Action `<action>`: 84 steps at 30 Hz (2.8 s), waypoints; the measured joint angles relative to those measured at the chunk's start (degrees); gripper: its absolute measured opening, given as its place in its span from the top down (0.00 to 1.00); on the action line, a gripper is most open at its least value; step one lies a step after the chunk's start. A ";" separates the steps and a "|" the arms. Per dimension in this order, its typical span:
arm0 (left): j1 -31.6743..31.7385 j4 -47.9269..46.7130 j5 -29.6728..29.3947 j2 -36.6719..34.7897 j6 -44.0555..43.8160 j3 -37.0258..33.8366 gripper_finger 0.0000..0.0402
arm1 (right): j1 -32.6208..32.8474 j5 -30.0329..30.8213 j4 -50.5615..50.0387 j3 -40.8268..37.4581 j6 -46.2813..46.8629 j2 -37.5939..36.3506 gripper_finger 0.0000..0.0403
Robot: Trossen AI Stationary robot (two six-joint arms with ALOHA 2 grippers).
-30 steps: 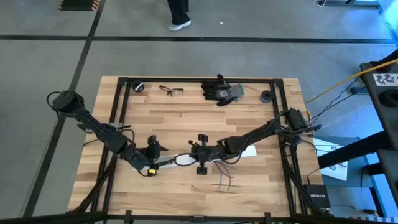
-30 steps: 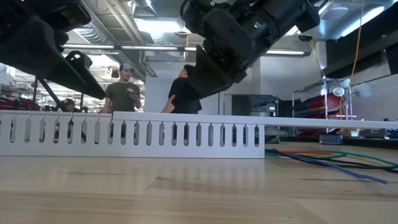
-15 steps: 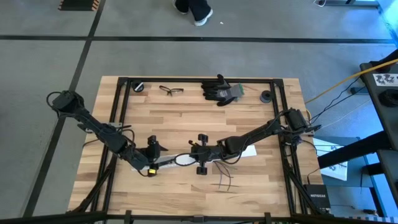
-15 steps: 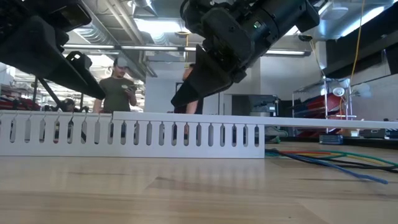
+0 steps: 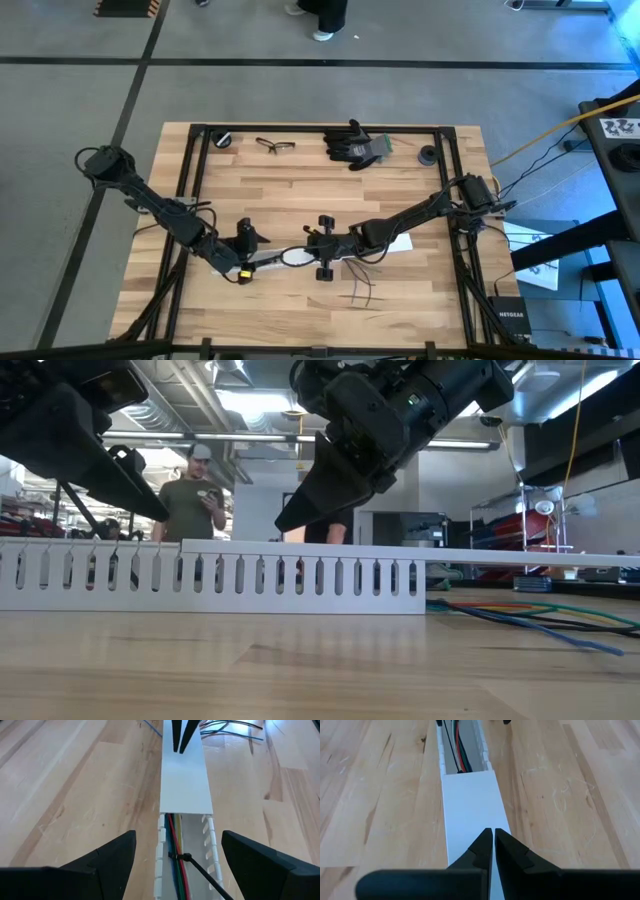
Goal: Ziptie cables
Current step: Close the cable duct
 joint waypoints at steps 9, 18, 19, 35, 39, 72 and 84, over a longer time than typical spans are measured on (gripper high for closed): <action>0.42 -0.05 -0.89 0.00 -0.08 0.00 0.30 | 0.00 0.00 0.00 0.00 0.00 0.00 0.99; 0.98 -0.08 -1.03 0.02 -1.59 0.00 0.30 | 0.00 0.00 0.00 0.00 0.00 0.00 0.99; 0.98 -0.07 -1.03 0.02 -1.81 0.00 0.30 | 0.00 0.00 0.00 0.00 0.00 0.00 0.99; 0.57 -0.20 -1.02 0.02 -3.80 0.00 0.30 | 0.00 0.00 0.00 0.00 -0.02 0.00 0.99; -0.91 -0.31 -1.01 -0.29 -1.75 1.14 0.30 | 0.00 0.00 0.00 0.02 0.00 0.00 0.99; 1.95 9.92 4.05 12.79 1.78 2.02 0.30 | -0.79 -5.21 3.99 0.08 -5.05 1.67 0.99; 3.34 17.03 4.13 19.12 1.51 1.92 0.34 | -0.70 -5.05 4.53 0.13 -6.03 3.15 0.99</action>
